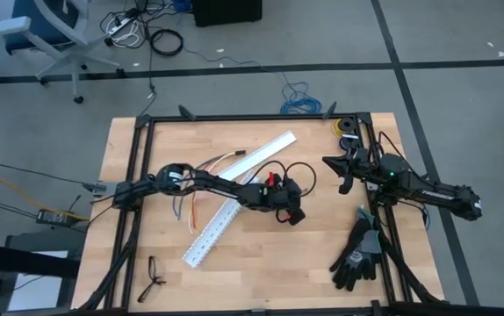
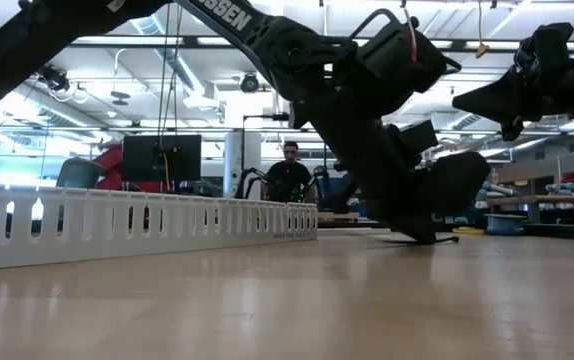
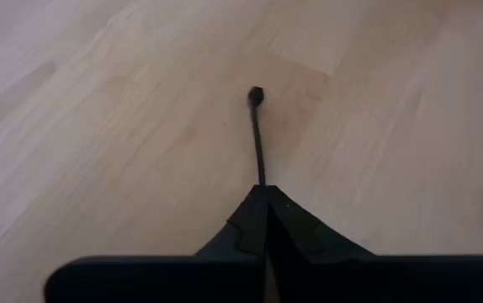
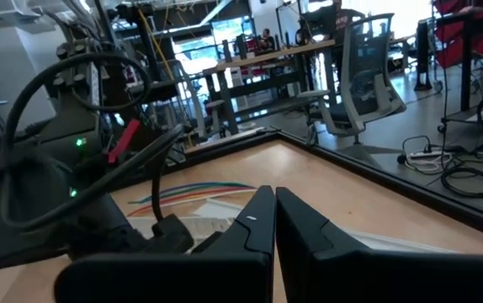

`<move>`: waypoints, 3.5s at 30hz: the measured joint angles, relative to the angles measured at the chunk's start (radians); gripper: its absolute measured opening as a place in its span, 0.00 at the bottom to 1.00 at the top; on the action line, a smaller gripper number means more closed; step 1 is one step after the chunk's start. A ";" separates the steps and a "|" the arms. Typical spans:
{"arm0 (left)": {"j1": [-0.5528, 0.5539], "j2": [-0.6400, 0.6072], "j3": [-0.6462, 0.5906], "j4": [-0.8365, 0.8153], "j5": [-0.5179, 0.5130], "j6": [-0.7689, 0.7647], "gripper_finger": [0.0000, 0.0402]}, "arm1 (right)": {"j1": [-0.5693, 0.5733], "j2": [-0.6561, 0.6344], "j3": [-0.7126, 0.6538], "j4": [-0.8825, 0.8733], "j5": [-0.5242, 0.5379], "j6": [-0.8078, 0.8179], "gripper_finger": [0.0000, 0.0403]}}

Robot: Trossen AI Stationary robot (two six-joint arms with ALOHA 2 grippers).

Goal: Ziptie cables
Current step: Wrap the cable wires with the black zip tie

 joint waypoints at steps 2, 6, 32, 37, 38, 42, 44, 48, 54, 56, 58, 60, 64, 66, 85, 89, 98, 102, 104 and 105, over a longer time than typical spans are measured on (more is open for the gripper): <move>-0.011 -0.001 0.000 -0.001 -0.014 0.012 0.01 | 0.000 0.000 0.000 0.001 0.000 0.000 0.01; -0.047 -0.032 -0.006 -0.060 -0.080 0.031 0.01 | 0.000 0.000 0.000 0.000 0.000 0.000 0.01; -0.242 -0.409 -0.353 -0.217 -0.467 -0.327 0.00 | 0.000 0.000 0.000 0.000 0.000 0.000 0.01; -0.253 -0.593 -0.642 0.159 -0.482 -0.301 0.00 | 0.000 0.001 0.000 0.004 0.000 0.000 0.01; -0.253 -0.624 -0.698 0.233 -0.482 -0.296 0.00 | 0.000 0.001 0.000 0.001 0.000 0.000 0.01; -0.237 -0.731 -0.902 0.513 -0.482 -0.258 0.00 | 0.000 0.002 0.000 0.003 0.000 0.000 0.01; -0.225 -0.777 -0.985 0.656 -0.483 -0.242 0.00 | 0.000 0.002 0.000 0.004 0.000 0.000 0.01; -0.192 -0.821 -1.125 0.846 -0.468 -0.220 0.00 | 0.000 0.002 0.000 0.004 0.000 0.000 0.01; -0.126 -0.830 -1.263 1.072 -0.405 -0.229 0.00 | 0.000 0.002 0.000 0.005 0.000 0.000 0.01; -0.102 -0.832 -1.305 1.144 -0.394 -0.244 0.00 | 0.000 0.002 0.000 0.003 0.000 0.000 0.01; -0.073 -0.834 -1.350 1.226 -0.371 -0.246 0.00 | 0.000 0.002 0.000 0.004 0.000 0.000 0.01; -0.049 -0.834 -1.383 1.314 -0.332 -0.247 0.00 | 0.000 0.002 0.000 0.004 0.000 0.000 0.01; -0.029 -0.835 -1.431 1.447 -0.289 -0.222 0.00 | 0.000 0.002 0.000 0.004 0.000 0.000 0.01; -0.025 -0.835 -1.439 1.490 -0.283 -0.219 0.00 | 0.000 0.002 0.000 0.004 0.000 0.000 0.01; -0.010 -0.833 -1.382 1.372 -0.228 -0.119 0.00 | 0.002 0.055 0.000 0.017 0.007 0.150 0.01; -0.009 -0.833 -1.375 1.364 -0.290 -0.025 0.00 | 0.039 0.232 0.000 0.039 -0.050 0.244 0.00; -0.009 -0.832 -1.375 1.313 -0.377 0.150 0.00 | 0.201 0.913 0.049 0.622 0.121 0.264 0.00; -0.009 -0.832 -1.375 1.290 -0.406 0.208 0.00 | 0.240 1.218 0.208 0.637 0.184 0.227 0.00; -0.009 -0.832 -1.375 1.294 -0.423 0.251 0.00 | 0.244 1.344 0.301 0.643 0.200 0.208 0.00; -0.010 -0.832 -1.375 1.292 -0.431 0.270 0.00 | 0.245 1.394 0.349 0.652 0.203 0.199 0.00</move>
